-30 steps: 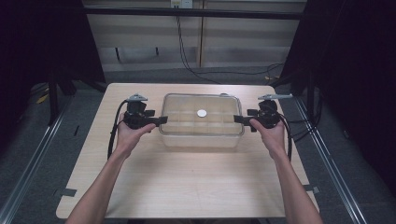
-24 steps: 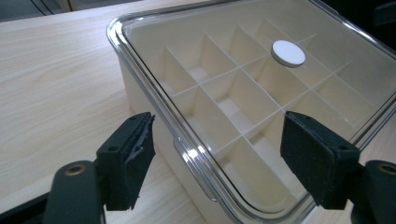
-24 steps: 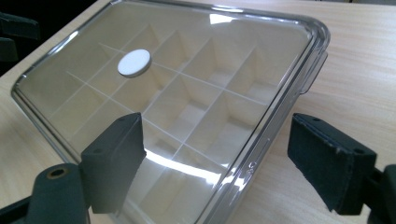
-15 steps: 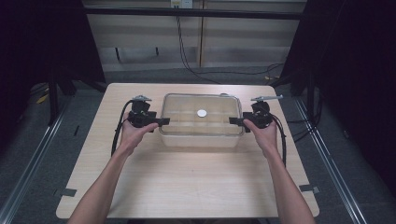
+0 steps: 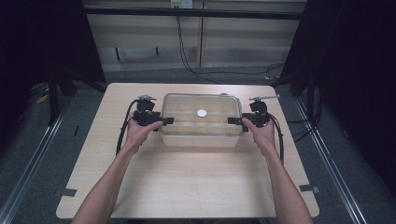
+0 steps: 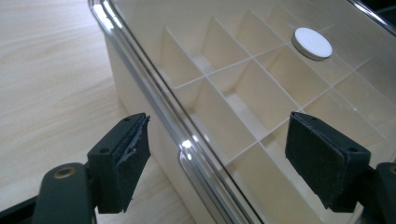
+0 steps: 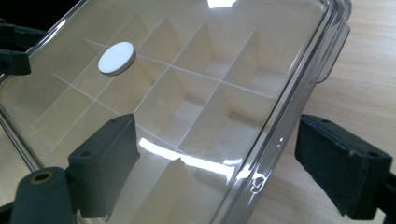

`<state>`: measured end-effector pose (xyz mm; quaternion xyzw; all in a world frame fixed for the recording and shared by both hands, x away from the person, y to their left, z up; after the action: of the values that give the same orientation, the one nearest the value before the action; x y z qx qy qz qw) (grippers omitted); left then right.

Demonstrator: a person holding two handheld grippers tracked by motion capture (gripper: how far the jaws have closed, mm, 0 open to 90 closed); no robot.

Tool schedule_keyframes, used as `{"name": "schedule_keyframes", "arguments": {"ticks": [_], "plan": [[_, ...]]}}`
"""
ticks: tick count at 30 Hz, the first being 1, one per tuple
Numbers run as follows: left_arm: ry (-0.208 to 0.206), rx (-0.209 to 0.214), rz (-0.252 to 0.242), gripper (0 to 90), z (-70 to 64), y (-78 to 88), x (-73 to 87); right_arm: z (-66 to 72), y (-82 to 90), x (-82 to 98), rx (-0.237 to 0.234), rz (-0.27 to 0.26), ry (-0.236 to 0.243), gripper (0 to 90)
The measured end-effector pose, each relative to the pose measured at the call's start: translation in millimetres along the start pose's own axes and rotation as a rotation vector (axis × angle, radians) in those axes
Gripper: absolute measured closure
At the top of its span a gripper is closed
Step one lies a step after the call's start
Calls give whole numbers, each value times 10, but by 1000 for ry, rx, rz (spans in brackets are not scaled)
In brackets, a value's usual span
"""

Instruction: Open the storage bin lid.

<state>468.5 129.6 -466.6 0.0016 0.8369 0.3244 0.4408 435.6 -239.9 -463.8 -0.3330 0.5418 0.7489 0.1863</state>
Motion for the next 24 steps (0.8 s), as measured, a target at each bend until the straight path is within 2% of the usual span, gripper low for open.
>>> {"name": "schedule_keyframes", "arguments": {"ticks": [3,5,7,11,14,17,21,24], "plan": [[1,15,17,190,-12,-36,-10,-7,-51,16,-28,11,-13,140],[-3,16,35,169,-17,-53,-23,18,-83,24,-23,21,-4,130],[1,16,31,157,-18,-71,-29,36,-116,29,-15,30,3,130],[26,48,27,152,31,-95,-27,40,-167,38,-21,40,-25,97],[37,57,34,145,46,-99,-31,37,-175,38,-20,40,-26,96],[19,31,39,150,17,-98,-45,48,-164,30,-9,30,-14,116],[30,23,38,152,1,-100,-47,82,-149,23,33,-3,-9,124],[36,16,33,150,-7,-102,-44,100,-137,27,42,-23,-20,121]]}}
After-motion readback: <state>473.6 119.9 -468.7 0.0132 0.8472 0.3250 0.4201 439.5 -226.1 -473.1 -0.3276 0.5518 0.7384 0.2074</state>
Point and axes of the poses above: each handheld gripper's, and its own axes: y roughly backward along the jaws, x roughly out of its underside, z roughly to its left, the point moved 3 cm from there along -y, roughly forward along the jaws, and after that the axes turned 13 degrees about x, right-handed, at the moved point
